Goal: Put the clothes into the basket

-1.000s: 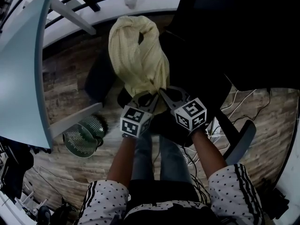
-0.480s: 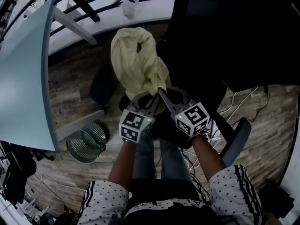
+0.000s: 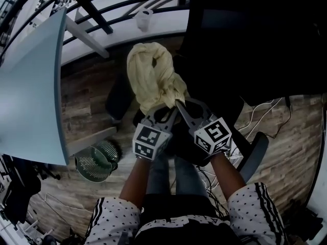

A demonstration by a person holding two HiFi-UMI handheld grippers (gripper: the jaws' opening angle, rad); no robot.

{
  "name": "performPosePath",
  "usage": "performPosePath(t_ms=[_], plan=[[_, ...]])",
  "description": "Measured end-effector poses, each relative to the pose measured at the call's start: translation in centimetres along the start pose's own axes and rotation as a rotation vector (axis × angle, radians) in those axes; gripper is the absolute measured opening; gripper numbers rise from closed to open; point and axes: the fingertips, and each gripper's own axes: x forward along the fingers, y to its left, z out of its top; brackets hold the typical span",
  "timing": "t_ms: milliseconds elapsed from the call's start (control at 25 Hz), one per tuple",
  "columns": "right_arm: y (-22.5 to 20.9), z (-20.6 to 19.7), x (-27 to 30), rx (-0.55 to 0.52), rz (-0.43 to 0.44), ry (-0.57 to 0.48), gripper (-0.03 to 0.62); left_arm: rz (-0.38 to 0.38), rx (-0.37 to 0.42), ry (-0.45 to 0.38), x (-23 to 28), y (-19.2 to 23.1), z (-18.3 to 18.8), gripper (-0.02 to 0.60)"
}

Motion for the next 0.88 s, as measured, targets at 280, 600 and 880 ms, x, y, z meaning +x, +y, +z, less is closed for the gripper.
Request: performPosePath(t_ms=[280,600,880], plan=[[0.9,2.8,-1.5,-0.007,-0.006,-0.028,0.034,0.005,0.025,-0.011,-1.2,-1.5,2.6,0.037],[2.5,6.8,-2.4,-0.020,0.006,-0.056,0.034,0.019,0.046,-0.045,-3.2,-2.4,5.9,0.037],[3.6,10.3,-3.0,-0.050,0.011,-0.081,0.034,0.019,0.078,-0.076,-4.8,-3.2,9.2,0.037]])
